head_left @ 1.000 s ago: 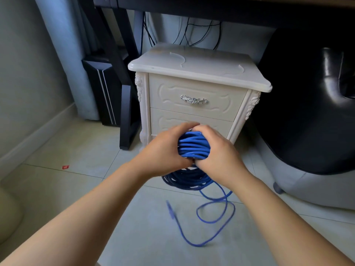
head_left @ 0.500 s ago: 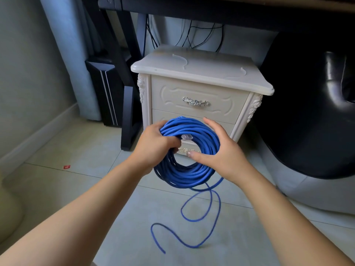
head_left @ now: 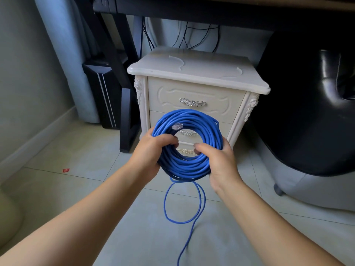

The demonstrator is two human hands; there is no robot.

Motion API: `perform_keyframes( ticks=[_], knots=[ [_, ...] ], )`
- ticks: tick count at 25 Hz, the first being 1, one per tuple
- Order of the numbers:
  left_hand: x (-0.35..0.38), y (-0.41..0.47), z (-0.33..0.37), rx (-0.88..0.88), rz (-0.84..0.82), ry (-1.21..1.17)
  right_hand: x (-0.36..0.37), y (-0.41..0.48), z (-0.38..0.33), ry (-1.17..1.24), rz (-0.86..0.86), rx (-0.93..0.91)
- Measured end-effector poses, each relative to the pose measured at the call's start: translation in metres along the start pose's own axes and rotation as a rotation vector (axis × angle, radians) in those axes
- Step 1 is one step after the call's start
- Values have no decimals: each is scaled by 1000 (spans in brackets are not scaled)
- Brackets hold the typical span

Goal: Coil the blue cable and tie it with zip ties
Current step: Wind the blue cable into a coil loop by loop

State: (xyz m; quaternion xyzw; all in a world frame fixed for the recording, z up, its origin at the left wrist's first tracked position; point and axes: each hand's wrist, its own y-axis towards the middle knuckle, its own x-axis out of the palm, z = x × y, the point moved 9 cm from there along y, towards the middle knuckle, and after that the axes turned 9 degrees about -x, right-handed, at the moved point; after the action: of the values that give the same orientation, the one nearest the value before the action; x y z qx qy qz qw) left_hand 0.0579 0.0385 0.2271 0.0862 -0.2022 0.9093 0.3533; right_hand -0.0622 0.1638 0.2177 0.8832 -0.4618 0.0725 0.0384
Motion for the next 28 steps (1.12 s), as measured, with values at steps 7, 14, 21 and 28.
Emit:
perform_keyframes(
  ticks=[7,14,21,28],
  knots=[
    [7,-3,10,-4,-235,350,-11,11,-36,-231,34,-213],
    [34,-28,31,551,-66,1052,31,-13,-60,-889,-341,-634],
    [26,-26,33,383,36,811,26,-9,-60,-710,-366,-537],
    [5,-25,42,238,138,281,5,9,-46,-213,-291,-215]
  ],
)
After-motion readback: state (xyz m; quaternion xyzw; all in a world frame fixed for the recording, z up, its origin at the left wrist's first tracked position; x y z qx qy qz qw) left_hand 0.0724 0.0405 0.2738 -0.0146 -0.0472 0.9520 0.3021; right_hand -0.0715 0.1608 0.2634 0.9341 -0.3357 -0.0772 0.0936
